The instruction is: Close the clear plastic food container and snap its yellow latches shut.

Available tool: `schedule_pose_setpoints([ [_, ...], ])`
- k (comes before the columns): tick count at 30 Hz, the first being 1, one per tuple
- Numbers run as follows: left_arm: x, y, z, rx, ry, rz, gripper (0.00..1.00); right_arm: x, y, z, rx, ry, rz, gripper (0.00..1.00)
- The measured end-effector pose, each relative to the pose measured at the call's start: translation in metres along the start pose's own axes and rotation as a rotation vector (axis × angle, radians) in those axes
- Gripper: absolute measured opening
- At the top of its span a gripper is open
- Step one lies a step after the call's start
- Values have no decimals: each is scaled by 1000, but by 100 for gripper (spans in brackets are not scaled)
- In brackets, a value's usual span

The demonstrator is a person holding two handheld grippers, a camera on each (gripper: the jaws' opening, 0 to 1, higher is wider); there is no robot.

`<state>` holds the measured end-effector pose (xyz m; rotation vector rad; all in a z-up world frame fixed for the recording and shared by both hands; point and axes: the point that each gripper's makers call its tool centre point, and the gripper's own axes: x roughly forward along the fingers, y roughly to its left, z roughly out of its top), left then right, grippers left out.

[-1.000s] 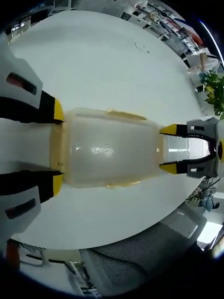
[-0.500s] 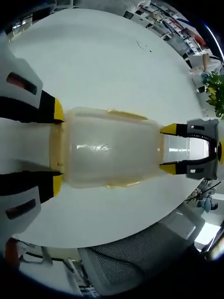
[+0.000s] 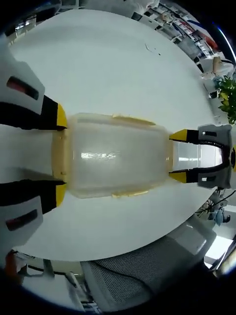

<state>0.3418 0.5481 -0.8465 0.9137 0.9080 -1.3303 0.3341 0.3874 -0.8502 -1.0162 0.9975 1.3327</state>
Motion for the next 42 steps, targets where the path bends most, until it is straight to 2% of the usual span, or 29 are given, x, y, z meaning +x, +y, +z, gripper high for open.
schedule_pose_setpoints([
  [8, -10, -1, -6, -8, -1, 4, 34, -7, 1, 12, -14, -33, -3, 37],
  [11, -13, -6, -8, -11, 1, -4, 34, -7, 8, 15, 10, -42, 27, 37],
  [14, -15, -13, -8, -15, 6, -12, 34, -7, 13, 17, 0, -37, 31, 37],
  [19, -22, -14, -9, -11, 1, -1, 34, -16, 16, 21, 2, -51, 25, 37],
  [23, -31, -13, -3, -16, -16, 5, 34, -24, 14, 22, -3, -51, 15, 37],
  [42, -67, -7, 14, -2, -25, 34, 34, -66, 10, 32, 5, -67, 3, 36],
])
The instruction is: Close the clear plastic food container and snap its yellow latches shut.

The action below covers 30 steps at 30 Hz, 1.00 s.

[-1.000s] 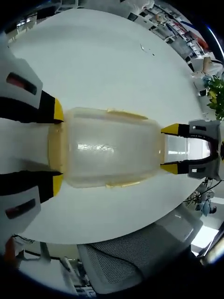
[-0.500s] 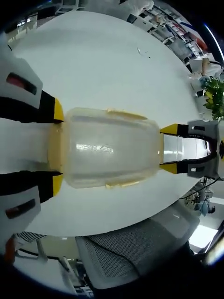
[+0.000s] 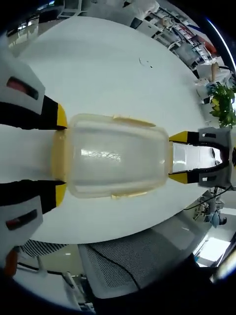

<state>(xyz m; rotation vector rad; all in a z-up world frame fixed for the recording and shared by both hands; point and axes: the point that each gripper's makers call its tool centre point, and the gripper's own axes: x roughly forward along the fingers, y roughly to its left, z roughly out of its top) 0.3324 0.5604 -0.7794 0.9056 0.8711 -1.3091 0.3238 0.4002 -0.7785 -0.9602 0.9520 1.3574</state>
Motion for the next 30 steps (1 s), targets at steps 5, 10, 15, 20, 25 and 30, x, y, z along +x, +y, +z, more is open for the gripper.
schedule_pose_setpoints([
  [5, -5, 0, 5, 11, -2, 3, 34, -9, 2, 1, 6, 7, -1, 36],
  [10, -8, -1, 12, 13, -3, 9, 34, -12, 1, -3, 2, 23, -2, 36],
  [15, -7, 0, 16, 8, -1, 18, 34, -14, 0, -7, -1, 24, -2, 36],
  [20, -4, -2, 21, -9, 5, 19, 34, -14, -1, -13, -14, 30, 7, 36],
  [25, -2, -5, 23, -23, 17, 13, 34, -16, 1, -16, -21, 23, 19, 36],
  [30, 1, -4, 30, -29, 18, 21, 34, -18, -2, -23, -25, 23, 22, 36],
])
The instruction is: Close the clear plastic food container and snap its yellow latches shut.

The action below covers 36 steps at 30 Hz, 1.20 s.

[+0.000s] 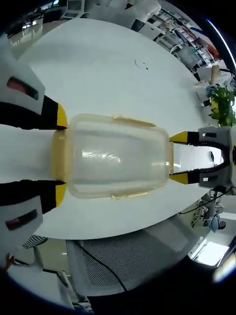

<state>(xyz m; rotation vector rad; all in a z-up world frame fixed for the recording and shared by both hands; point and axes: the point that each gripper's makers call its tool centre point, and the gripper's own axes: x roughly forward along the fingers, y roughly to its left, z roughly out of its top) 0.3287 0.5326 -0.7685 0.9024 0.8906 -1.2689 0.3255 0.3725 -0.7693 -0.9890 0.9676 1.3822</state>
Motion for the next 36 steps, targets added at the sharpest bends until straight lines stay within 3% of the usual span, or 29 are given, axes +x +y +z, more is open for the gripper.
schedule_pose_setpoints([
  [36, 36, -8, 78, 13, -13, -22, 34, -21, 9, -84, 26, 12, -3, 36],
])
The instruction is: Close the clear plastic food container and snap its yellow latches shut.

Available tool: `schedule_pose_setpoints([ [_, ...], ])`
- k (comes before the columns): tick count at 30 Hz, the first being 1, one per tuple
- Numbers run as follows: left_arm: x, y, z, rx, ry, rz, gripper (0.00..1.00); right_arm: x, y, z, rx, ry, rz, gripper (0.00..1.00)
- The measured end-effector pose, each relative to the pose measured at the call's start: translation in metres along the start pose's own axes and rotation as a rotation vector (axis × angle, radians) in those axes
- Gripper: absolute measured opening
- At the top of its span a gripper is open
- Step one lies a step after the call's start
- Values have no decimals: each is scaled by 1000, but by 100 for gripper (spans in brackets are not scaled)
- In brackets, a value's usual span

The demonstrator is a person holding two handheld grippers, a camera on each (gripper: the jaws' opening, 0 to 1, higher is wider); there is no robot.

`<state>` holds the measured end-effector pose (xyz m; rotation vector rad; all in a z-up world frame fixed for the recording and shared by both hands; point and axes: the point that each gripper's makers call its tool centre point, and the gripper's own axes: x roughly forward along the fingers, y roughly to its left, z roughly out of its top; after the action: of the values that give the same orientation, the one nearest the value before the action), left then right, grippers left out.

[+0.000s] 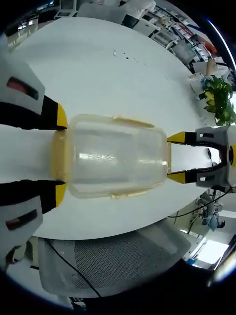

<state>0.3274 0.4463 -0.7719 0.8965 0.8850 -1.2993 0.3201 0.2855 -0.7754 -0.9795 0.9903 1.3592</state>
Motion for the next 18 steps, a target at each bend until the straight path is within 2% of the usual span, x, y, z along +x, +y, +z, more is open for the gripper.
schedule_pose_setpoints([
  [18, 18, 2, 28, -6, 5, -5, 34, -1, -3, -35, 9, -15, 12, 37],
])
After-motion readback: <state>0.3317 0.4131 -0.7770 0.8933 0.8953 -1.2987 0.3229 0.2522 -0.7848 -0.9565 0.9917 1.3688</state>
